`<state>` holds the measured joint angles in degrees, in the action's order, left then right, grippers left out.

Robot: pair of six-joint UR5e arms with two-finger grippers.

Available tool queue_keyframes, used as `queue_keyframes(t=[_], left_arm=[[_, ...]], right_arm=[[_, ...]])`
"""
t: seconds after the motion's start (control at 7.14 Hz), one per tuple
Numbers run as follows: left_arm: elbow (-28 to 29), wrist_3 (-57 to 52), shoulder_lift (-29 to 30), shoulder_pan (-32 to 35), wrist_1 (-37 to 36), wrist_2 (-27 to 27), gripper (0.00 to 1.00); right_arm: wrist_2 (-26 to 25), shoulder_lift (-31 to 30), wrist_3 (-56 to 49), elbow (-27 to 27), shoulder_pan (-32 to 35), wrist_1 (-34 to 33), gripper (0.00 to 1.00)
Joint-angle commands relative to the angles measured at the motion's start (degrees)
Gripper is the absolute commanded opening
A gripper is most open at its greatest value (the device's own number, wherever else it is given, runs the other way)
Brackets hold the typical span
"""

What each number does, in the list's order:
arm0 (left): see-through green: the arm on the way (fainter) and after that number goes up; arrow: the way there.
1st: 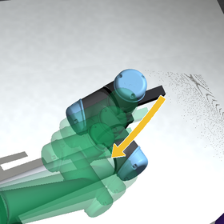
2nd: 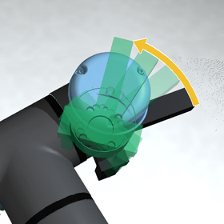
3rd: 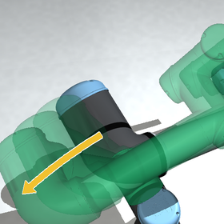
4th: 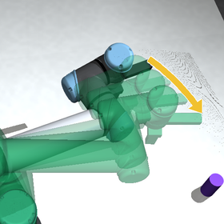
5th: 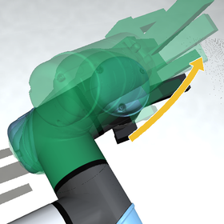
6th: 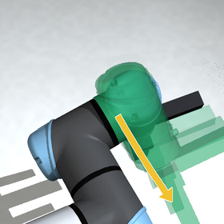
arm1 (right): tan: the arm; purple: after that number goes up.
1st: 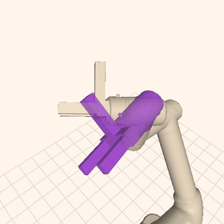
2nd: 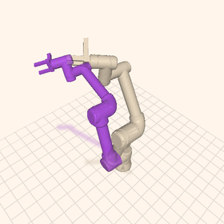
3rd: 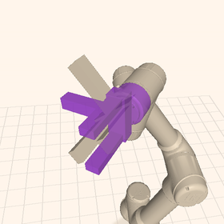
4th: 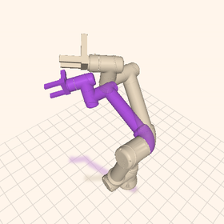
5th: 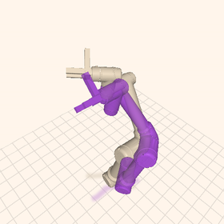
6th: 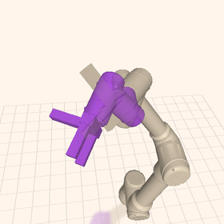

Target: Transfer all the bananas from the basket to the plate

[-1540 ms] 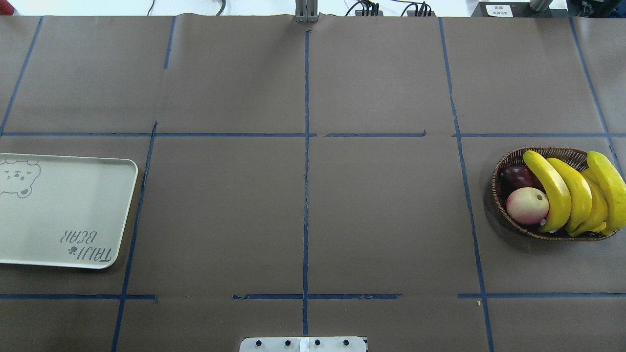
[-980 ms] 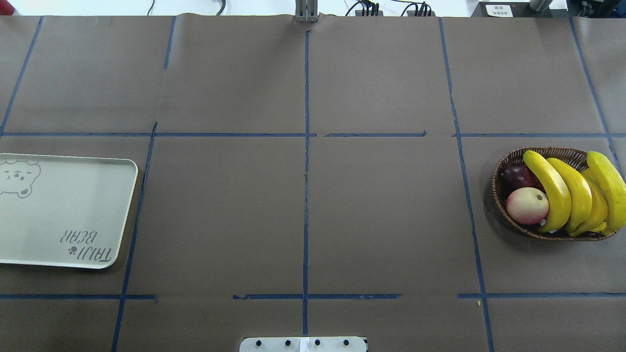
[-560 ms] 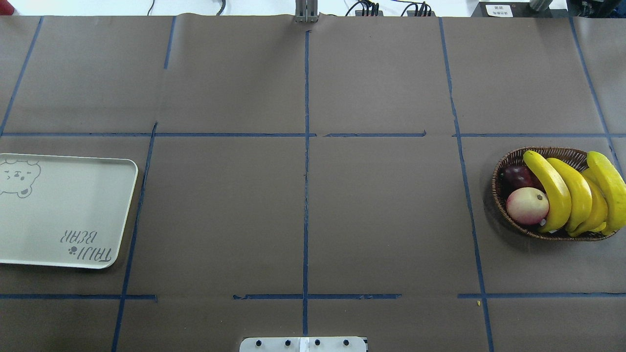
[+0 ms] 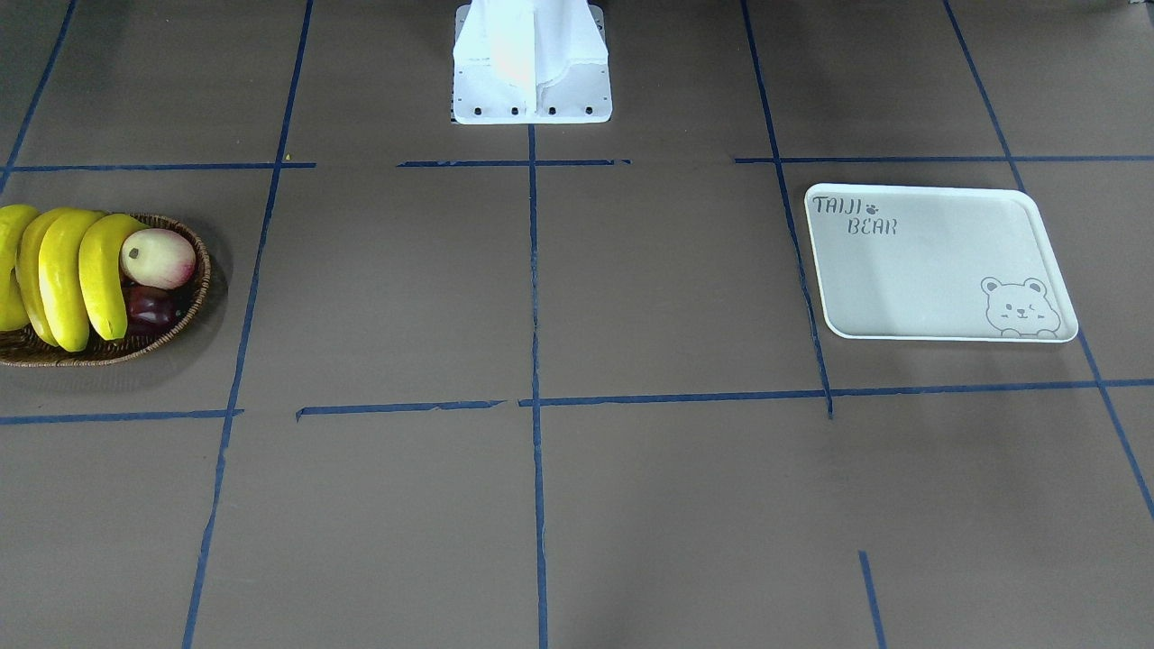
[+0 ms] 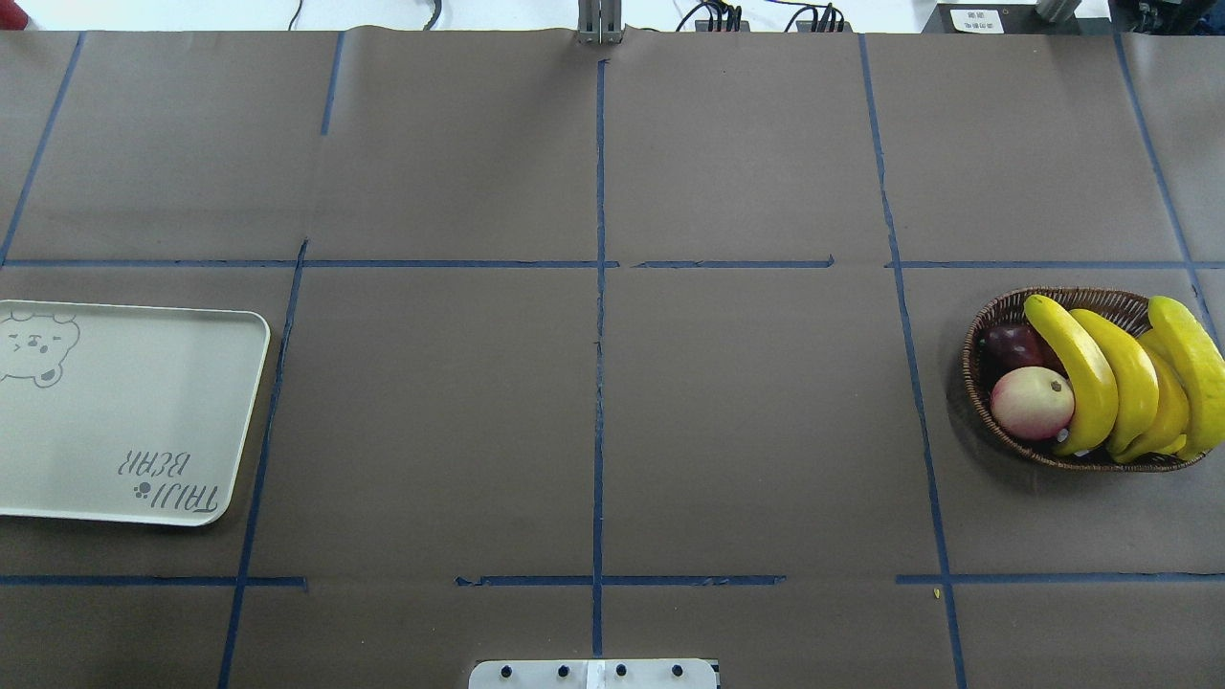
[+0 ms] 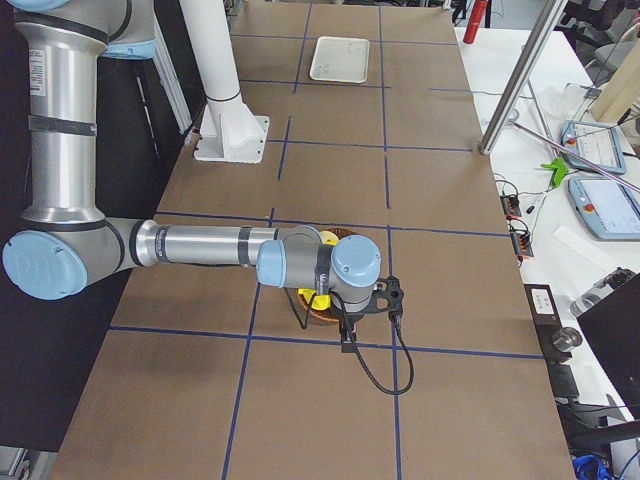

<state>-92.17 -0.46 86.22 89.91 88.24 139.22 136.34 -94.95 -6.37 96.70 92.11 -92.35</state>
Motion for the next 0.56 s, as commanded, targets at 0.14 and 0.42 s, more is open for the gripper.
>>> queue_keyframes(t=[0.14,0.42], left_arm=[[-0.11,-0.16,0.00,0.00,0.87,0.00,1.00],[-0.46,-0.16,0.00,0.00,0.88,0.00,1.00]], right_arm=[[0.32,0.64,0.74,5.50,-0.09,2.00,1.00],[1.55,-1.10,0.92,3.77,-0.26,2.61,1.00]])
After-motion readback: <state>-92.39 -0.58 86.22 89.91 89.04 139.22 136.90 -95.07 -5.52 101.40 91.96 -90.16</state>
